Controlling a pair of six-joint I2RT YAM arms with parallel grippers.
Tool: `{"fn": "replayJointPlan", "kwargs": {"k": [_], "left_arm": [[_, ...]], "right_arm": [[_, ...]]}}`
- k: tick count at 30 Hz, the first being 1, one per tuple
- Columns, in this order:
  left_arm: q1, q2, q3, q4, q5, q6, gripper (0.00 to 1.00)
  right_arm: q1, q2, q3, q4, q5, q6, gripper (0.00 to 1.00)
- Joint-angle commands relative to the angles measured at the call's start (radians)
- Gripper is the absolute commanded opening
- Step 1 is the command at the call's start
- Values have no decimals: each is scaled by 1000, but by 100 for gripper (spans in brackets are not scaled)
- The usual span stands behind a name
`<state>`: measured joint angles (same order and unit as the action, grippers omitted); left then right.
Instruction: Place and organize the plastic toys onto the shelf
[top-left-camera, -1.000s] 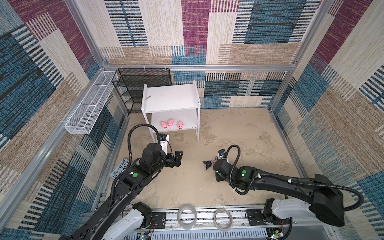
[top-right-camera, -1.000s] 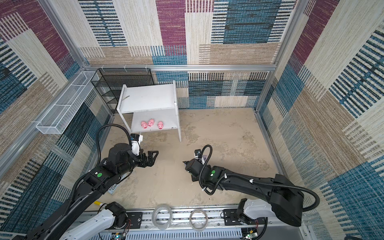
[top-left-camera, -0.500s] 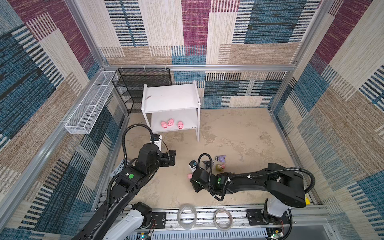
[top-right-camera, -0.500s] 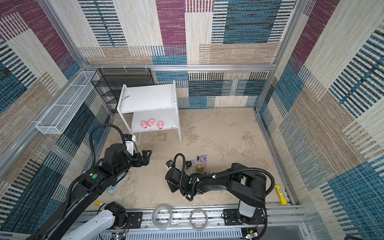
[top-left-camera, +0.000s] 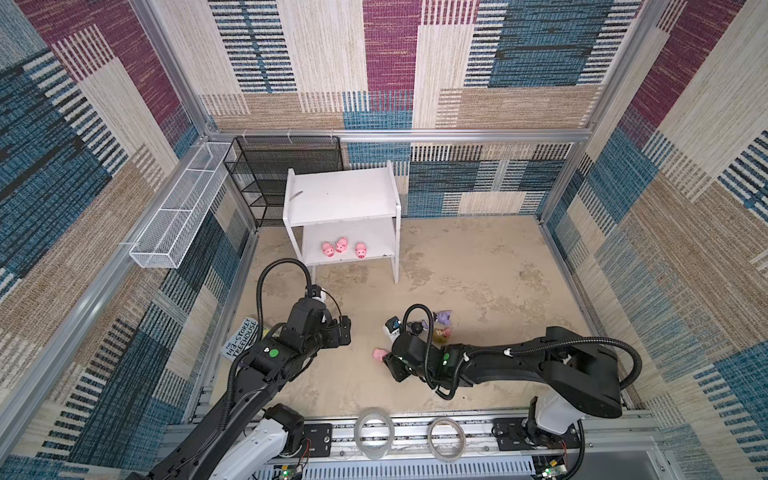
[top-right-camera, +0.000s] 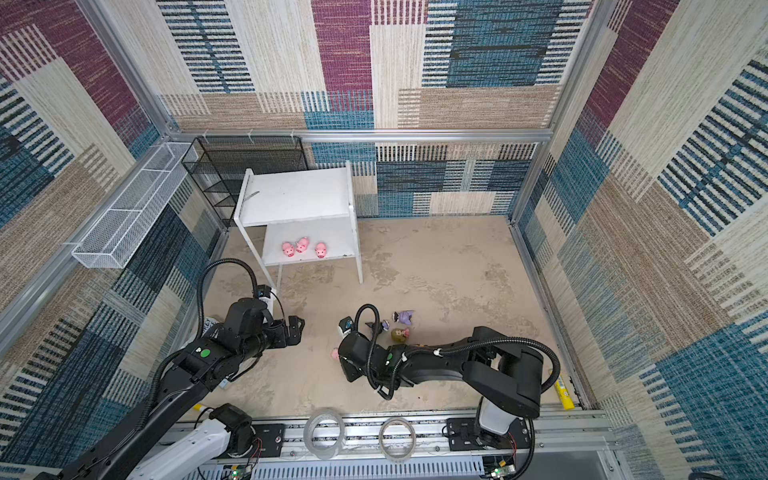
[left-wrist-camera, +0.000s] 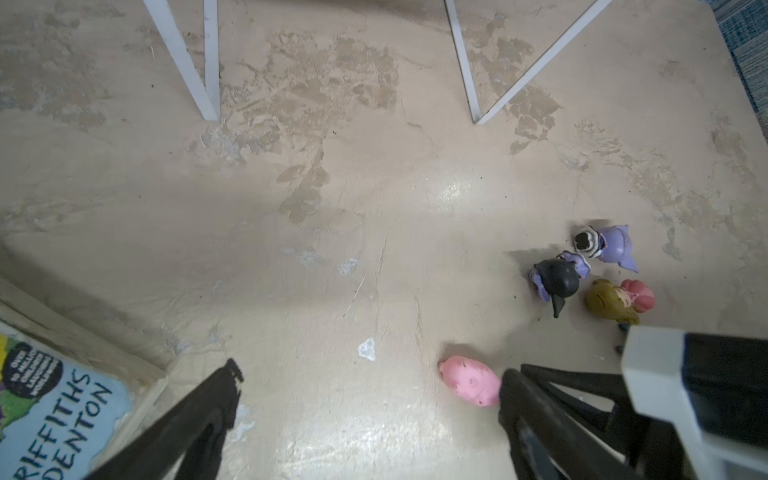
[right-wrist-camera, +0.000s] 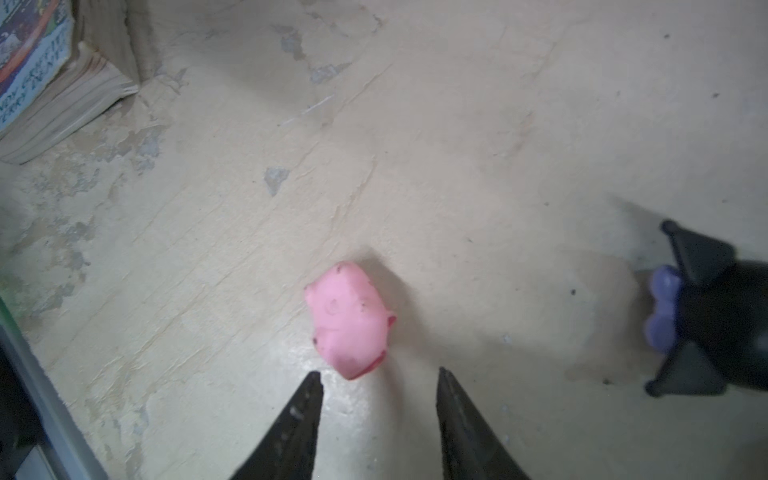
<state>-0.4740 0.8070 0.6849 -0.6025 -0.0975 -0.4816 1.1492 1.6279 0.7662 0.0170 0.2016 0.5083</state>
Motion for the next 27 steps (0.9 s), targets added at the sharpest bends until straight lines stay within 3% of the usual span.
{"fn": "replayJointPlan", "kwargs": {"k": [1, 6, 18, 27], "left_arm": [[0, -13, -8, -8, 10, -42, 99], [0, -18, 0, -3, 8, -36, 99], [0, -19, -1, 6, 13, -33, 99], [0, -15, -3, 15, 18, -32, 99]], "right_arm": [[-25, -19, -14, 51, -24, 3, 39], [-54, 2, 4, 79, -64, -52, 35], [-47, 82, 34, 130, -189, -115, 36], [25, 148, 50, 88, -145, -109, 38]]}}
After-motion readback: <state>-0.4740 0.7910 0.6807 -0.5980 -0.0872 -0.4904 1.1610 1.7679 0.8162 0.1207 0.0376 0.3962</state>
